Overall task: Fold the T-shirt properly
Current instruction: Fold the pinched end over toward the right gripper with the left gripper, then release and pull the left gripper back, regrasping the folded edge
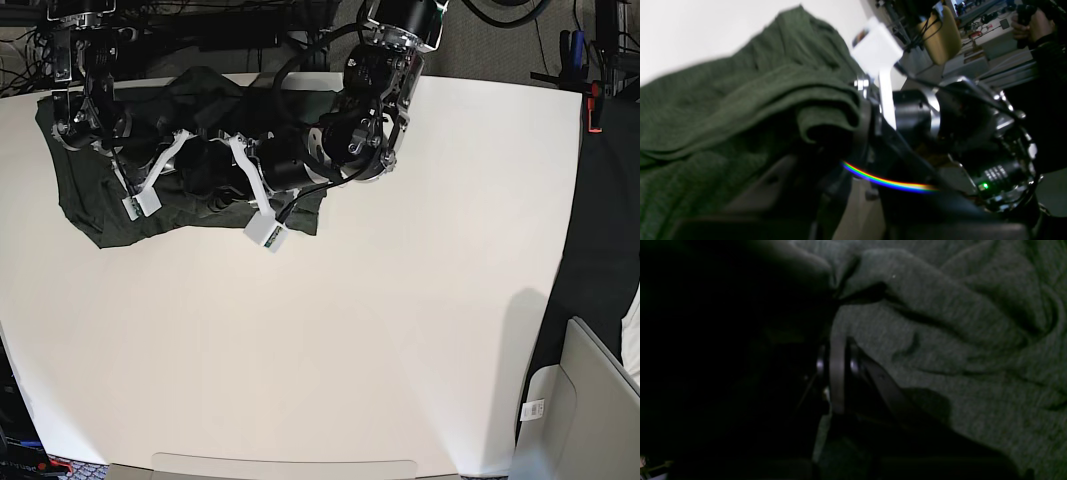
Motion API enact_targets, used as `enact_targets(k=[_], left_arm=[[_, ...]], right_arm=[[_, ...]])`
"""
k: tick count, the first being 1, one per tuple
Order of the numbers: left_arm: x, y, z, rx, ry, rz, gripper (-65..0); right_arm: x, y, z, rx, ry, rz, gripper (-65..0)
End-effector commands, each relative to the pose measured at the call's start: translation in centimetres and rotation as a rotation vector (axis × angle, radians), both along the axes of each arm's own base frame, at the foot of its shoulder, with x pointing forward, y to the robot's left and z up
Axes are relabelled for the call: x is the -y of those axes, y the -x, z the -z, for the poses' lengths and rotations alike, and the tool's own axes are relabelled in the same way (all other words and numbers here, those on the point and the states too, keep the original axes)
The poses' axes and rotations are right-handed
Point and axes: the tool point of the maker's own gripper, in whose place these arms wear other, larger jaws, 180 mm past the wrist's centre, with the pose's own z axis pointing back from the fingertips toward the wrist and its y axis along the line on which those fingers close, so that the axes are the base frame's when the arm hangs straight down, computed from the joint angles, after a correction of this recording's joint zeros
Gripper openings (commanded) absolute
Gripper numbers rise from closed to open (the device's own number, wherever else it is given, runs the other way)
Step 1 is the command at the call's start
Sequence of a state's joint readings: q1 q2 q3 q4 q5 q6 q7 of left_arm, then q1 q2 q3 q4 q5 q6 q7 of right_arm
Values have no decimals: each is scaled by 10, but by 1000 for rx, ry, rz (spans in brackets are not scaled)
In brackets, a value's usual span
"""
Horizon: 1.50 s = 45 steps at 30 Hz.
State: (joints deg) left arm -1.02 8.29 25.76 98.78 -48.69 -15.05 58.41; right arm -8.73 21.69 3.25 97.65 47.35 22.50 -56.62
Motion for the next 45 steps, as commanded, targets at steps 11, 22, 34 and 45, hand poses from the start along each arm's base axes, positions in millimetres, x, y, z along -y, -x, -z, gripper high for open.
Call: enact_targets(k=[11,22,34,45], left_arm=[[5,-3,12,-51,19,0,-596],[-6,-15,7,-9,-3,-13,-453],[-140,-32,59,-28,-234,-217,-410],[-176,-8,90,-108,-312,-248,-339]], right_arm=[[2,-10,-11,44,-7,0,-649],[2,-11,-13,50,-9,1,-649],[9,-14,-17,62,-9,26,-649],[9,-12,-17,59,-10,25,-649]])
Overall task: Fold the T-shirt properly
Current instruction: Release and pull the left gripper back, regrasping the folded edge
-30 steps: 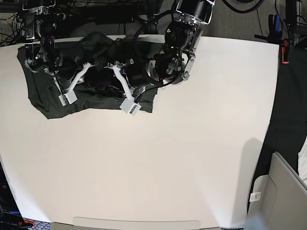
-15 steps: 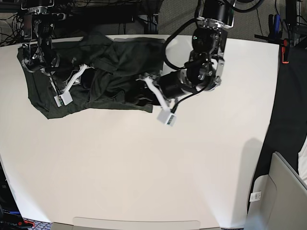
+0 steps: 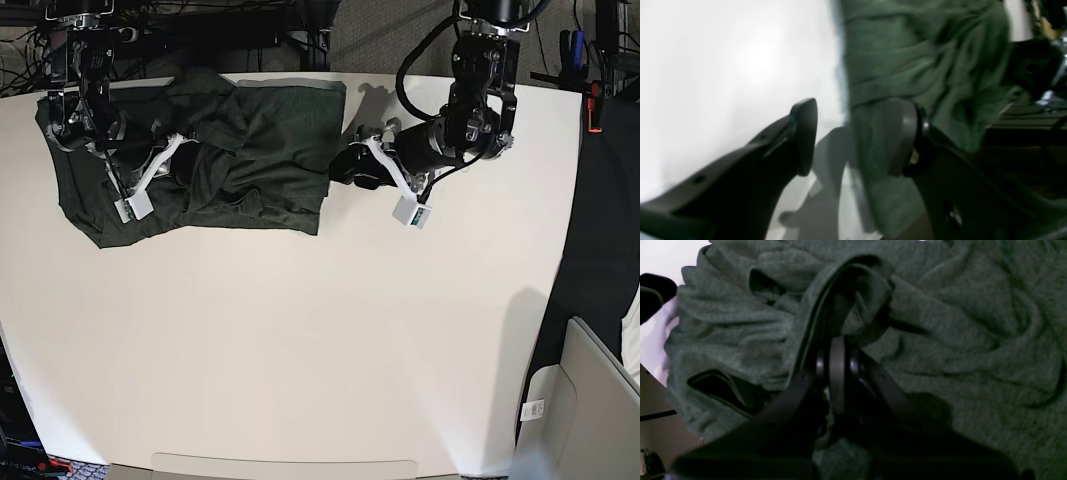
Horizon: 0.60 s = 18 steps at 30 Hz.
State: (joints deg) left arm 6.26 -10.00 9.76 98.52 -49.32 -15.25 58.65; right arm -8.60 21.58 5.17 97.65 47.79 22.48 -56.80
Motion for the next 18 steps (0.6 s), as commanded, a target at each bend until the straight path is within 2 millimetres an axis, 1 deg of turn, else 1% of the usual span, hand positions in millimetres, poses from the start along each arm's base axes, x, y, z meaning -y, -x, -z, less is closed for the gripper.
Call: enact_targets(k=[1,4,7,9,12,18], left_arm=[[2,-1,-6,22,13,8,-339],[4,2,-3,8,20,8,-339],[4,5,7,-26,19,6,-339],[9,8,12,-44,24,15,-339],[10,8,13,-45,27,14,-338],[30,13,10,-50,58,50,-338]], right_arm=[[0,-8,-12,46,-7,-5,-649],[0,-8,-12,46,-7,-5,-649],[0,-8,-13,48,-7,-6,-649],[1,-7,-12,47,-7,-4,-649],[1,-7,-12,47,-7,-4,-649],[1,-7,-12,47,-7,-4,-649]])
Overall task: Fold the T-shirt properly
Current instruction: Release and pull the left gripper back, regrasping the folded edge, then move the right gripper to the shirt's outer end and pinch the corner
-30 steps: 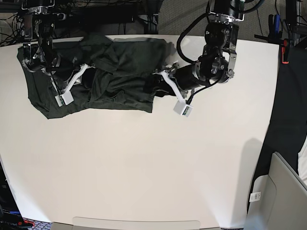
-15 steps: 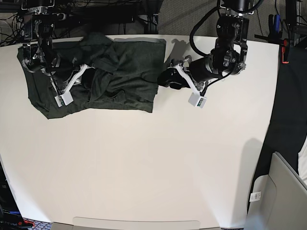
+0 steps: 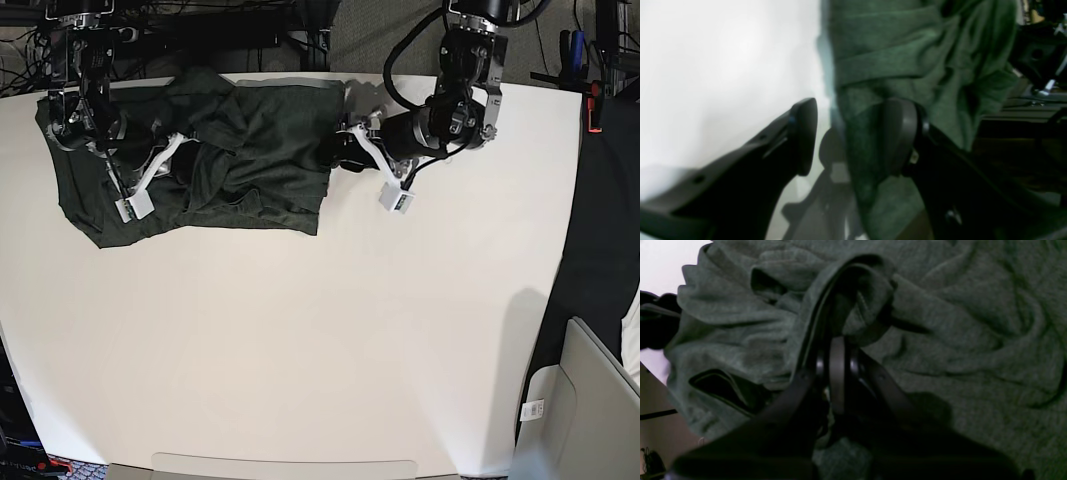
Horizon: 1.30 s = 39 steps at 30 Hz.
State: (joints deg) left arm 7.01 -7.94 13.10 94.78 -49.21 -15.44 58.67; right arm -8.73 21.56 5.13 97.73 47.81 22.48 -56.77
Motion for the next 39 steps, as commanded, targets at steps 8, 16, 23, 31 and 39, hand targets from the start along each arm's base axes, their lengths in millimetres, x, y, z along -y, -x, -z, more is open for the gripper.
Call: enact_targets(k=[8,16,23,31,39], left_arm=[[23,-2,2,-16,52,24,-339],[34,-15,-5,-1,82,18,-340],[42,-15,8,-54,94,13,-436],[5,-40,5,-35,83,-100,-649],[-66,-68,-18,49,43,-271,-649]], right_arm=[[1,-8,-13,48,-5,-3,-649],[1,-8,-13,48,-5,-3,-649],[-3,-8,-24,81,1,-23,-649],[-2,-7,-24,78,4,-23,-649],[15,-11,-28,89,27,9,-649]])
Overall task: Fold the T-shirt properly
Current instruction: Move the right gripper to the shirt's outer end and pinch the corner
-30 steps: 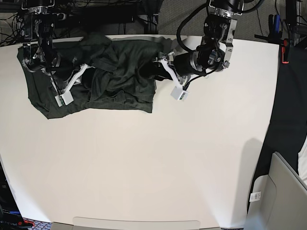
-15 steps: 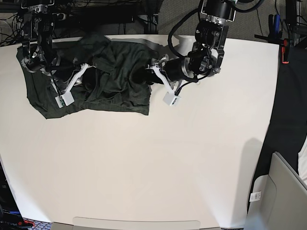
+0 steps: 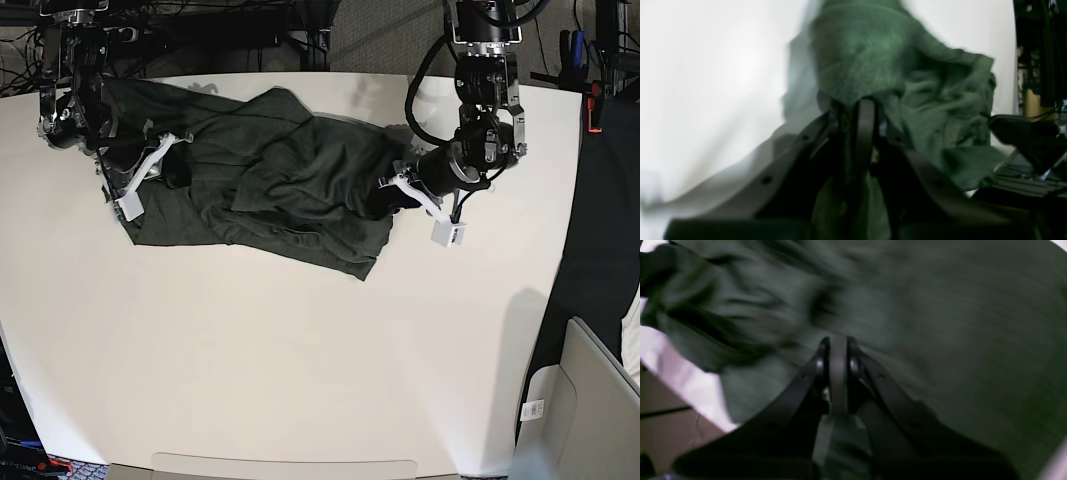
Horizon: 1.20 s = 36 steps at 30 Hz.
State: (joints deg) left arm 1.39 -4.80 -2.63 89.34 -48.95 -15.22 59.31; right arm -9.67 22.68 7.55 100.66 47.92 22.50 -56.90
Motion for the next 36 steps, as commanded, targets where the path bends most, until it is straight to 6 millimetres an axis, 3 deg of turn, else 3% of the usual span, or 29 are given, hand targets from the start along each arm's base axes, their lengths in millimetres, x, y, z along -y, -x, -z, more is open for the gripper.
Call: enact_targets(k=[1,5,10,13,16,20,28,36], left_arm=[[1,-6,-11,28,12,15,-649],[-3,-4,-9,18,-4,25,-649],[-5,-4,-9,19,-8,24,-649],[-6,-4,-9,18,-12,25,-649],[-6,-3,-8,16,-13,25,-649],[-10,-3,-7,14,-26,29,-649],[-10,-2,-6,11,-26,30,-649],[-9,-1,-7,13,-27,33,-649]], right_arm=[[6,-7,-12,36,6,2,-648],[33,-10,-18,32,39,59,-625],[40,-3,-17,22,46,78,-415],[53,3,-27,34,41,99,-339],[62,4,-39,46,-4,111,-334],[93,10,-47,52,18,172,-334],[117,24,-16,-50,-3,256,-333],[126,24,15,-123,-77,343,-333]])
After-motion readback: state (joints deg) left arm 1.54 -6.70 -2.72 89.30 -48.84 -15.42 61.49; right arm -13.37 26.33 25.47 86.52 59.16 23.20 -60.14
